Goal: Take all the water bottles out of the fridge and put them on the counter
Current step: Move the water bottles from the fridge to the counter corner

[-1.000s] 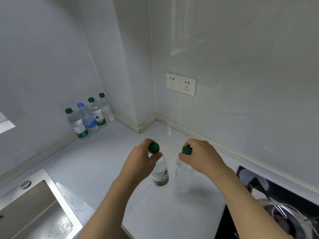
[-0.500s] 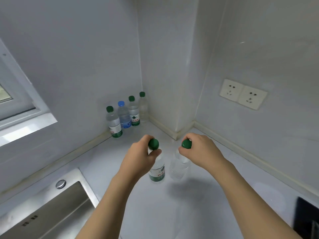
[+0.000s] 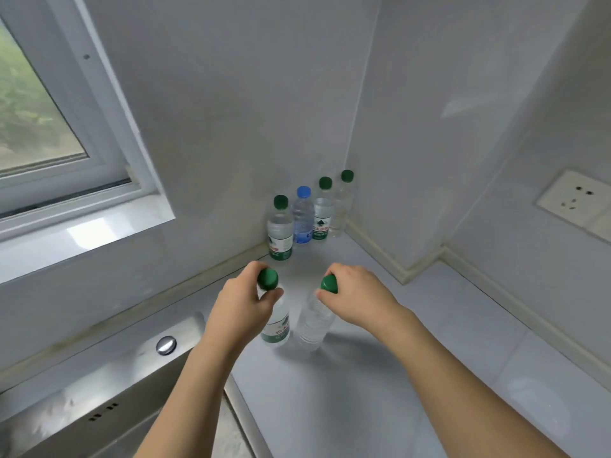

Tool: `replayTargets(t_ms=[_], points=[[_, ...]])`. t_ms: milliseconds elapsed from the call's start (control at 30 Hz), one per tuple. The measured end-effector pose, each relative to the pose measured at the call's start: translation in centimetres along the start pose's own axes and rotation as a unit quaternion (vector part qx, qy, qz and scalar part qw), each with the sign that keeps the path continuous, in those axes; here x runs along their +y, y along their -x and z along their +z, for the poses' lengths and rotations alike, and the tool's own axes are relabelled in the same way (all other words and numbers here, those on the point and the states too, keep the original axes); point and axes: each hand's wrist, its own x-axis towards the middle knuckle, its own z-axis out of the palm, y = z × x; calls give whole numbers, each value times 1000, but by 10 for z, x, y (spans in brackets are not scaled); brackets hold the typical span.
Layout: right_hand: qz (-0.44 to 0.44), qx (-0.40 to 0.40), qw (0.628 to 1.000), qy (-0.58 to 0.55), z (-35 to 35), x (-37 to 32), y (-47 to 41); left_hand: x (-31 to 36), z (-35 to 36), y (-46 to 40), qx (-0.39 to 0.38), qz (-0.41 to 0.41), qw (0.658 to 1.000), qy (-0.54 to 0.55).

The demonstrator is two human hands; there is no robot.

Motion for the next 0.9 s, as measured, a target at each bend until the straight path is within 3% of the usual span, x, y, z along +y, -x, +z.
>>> replayTargets(t_ms=[367,700,900], points=[[-88,-31,995,48,24,-62,-93,-62,-18,-54,52,-50,997,21],[-158,-42,983,79,26,-88,-166,-73,-22,-95,132,-37,991,3],[-183,-46,979,82,26,-94,-195,-79,-26,-122,132,-48,990,20]])
